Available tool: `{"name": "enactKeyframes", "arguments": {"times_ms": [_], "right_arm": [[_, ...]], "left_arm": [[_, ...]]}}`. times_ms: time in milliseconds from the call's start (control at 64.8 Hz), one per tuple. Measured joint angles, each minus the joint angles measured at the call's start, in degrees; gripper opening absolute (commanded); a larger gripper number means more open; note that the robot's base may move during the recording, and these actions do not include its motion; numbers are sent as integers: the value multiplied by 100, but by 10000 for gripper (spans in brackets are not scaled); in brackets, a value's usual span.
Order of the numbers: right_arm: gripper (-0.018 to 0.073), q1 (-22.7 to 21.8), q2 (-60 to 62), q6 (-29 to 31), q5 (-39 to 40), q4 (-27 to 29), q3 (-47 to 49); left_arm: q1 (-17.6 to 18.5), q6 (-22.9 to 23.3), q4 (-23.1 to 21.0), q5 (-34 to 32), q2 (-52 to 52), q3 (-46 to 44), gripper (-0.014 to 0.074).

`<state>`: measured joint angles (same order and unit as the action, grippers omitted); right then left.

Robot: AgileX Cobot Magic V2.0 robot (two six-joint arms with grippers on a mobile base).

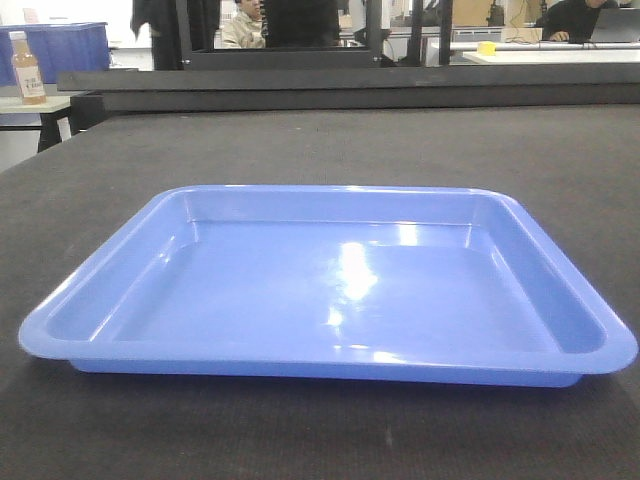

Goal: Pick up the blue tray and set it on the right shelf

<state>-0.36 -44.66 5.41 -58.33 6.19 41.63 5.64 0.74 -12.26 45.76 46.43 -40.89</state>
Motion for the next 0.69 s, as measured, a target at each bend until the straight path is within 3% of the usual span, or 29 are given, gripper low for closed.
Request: {"name": "enactKeyframes", "arguments": {"times_ms": [185, 309, 401, 478, 694], "right_arm": [[59, 0, -954, -312, -196, 288, 461], [59, 111, -1670, -1076, -130, -92, 863], [59, 516, -2090, -1774, -98, -561, 1130], [59, 890, -2331, -2232, -98, -779, 1335], [59, 1758, -3146, -2594, -266, -794, 1876]], "left_arm": [[76, 0, -354, 201, 1152, -388, -41], [474, 227, 20, 175, 1823, -827, -41], [924, 821, 625, 140, 2254, -1134, -41], [1205, 1183, 856, 156, 2550, -1323, -41], [1463, 1258, 329, 696, 3450, -2001, -41]]}}
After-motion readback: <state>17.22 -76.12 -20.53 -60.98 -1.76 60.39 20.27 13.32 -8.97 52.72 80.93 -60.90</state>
